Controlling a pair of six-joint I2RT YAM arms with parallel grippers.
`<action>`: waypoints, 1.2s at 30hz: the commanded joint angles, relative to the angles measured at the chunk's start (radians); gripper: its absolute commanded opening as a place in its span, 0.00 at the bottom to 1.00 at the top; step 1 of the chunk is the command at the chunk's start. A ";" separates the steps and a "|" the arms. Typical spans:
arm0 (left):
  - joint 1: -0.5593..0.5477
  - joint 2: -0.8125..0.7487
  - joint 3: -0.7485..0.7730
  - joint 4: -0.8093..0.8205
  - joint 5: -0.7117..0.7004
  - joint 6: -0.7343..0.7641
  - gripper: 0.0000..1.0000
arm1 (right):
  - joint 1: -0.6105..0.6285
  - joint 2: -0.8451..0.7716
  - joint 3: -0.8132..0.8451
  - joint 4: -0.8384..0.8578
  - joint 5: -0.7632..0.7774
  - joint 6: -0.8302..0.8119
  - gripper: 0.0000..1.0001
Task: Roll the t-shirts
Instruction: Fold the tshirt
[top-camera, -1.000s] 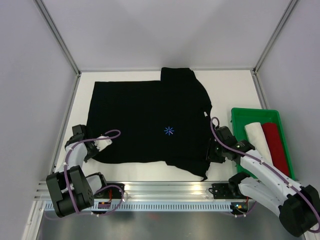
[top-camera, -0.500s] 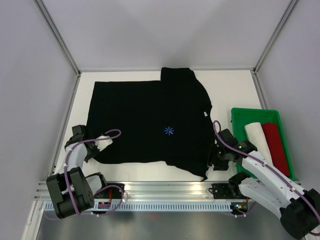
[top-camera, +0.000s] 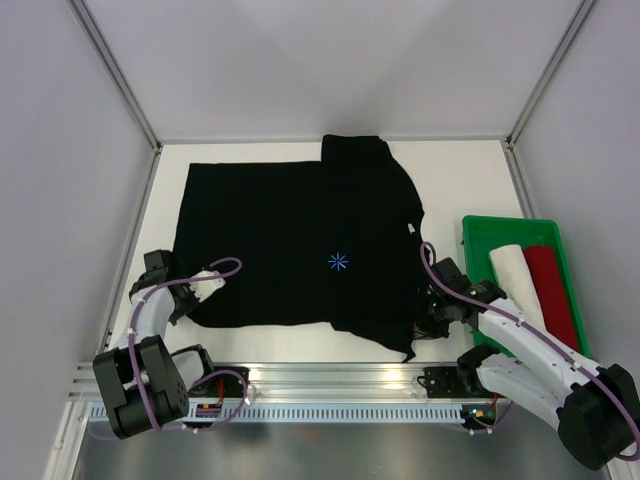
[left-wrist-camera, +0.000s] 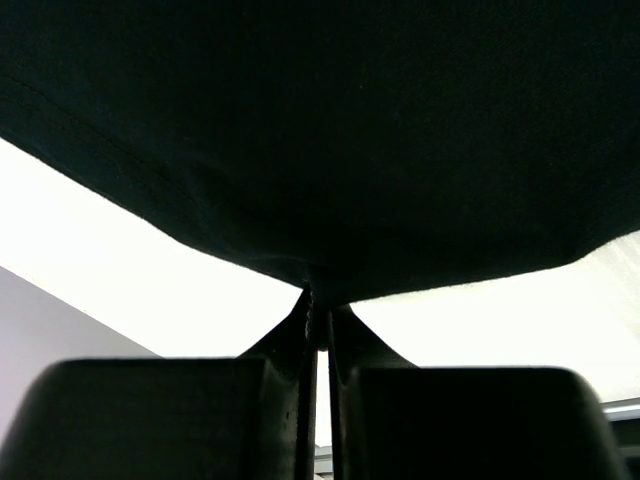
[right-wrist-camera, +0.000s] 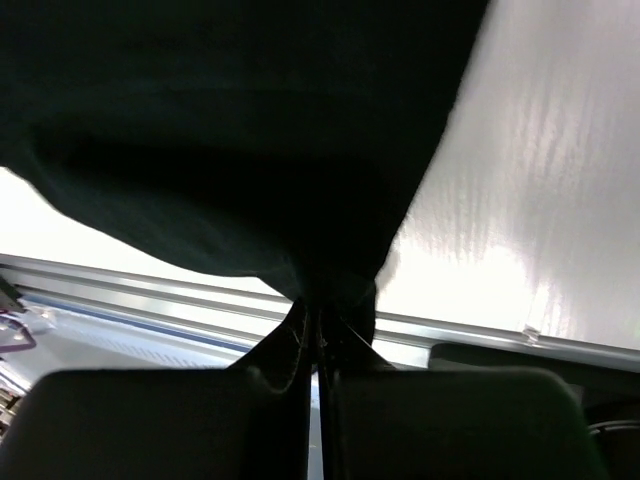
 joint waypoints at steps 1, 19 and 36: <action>0.003 -0.021 0.028 -0.007 0.045 -0.065 0.02 | 0.003 0.009 0.083 0.049 0.021 0.006 0.00; 0.002 0.163 0.266 0.151 0.112 -0.248 0.02 | -0.235 0.245 0.210 0.568 0.047 -0.106 0.00; -0.028 0.476 0.507 0.176 0.096 -0.303 0.02 | -0.325 0.563 0.397 0.711 0.018 -0.205 0.00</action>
